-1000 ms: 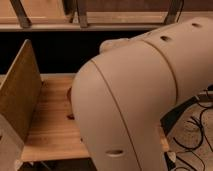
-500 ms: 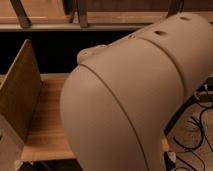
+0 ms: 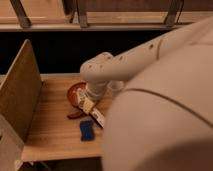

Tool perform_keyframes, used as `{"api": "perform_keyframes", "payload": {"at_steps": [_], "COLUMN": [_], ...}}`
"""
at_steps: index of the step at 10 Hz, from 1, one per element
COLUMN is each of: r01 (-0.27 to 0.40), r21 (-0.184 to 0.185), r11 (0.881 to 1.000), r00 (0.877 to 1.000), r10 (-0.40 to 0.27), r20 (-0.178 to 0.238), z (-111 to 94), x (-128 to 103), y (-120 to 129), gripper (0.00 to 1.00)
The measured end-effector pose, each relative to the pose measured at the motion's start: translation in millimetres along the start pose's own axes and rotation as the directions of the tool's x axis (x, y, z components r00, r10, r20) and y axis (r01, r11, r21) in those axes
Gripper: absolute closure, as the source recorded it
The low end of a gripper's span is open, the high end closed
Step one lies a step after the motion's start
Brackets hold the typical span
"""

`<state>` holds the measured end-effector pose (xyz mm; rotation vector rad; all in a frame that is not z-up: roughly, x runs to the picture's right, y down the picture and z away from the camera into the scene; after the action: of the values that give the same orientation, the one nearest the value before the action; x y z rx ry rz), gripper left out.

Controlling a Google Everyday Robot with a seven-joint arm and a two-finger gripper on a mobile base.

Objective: Move the arm in a circular motion

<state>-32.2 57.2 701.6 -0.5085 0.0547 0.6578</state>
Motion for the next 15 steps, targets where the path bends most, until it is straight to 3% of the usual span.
{"api": "perform_keyframes", "payload": {"at_steps": [1,3,4,5,7,8,9,10,12,14,15], "r01": [-0.068,-0.226,-0.350,-0.428,-0.529,-0.569,-0.575,-0.549,-0.434,-0.307,-0.243], "r21": [0.028,0.096,0.148,0.177,0.208,0.216,0.215,0.202,0.160,0.107,0.074], "r11": [0.997,0.969,0.925,0.886,0.823,0.794,0.789,0.811,0.887,0.946,0.967], "r00": [0.997,0.972,0.935,0.902,0.847,0.822,0.817,0.834,0.899,0.951,0.969], "r10": [0.067,0.219,0.335,0.407,0.500,0.535,0.541,0.517,0.415,0.299,0.238], "r20": [0.025,0.082,0.118,0.144,0.179,0.196,0.201,0.191,0.138,0.085,0.066], "z": [-12.7,-41.2,-61.7,-74.9,-90.6,-95.4,-93.6,-82.2,-45.8,-16.9,-6.6], "x": [18.8,60.7,98.9,124.2,157.9,167.3,163.1,140.1,77.9,34.3,15.6], "y": [-14.0,-55.2,-91.8,-116.0,-151.7,-171.5,-181.2,-182.4,-158.4,-126.3,-108.1], "gripper": [0.20,0.20,0.20,0.20,0.20,0.20,0.20,0.20,0.20,0.20,0.20]}}
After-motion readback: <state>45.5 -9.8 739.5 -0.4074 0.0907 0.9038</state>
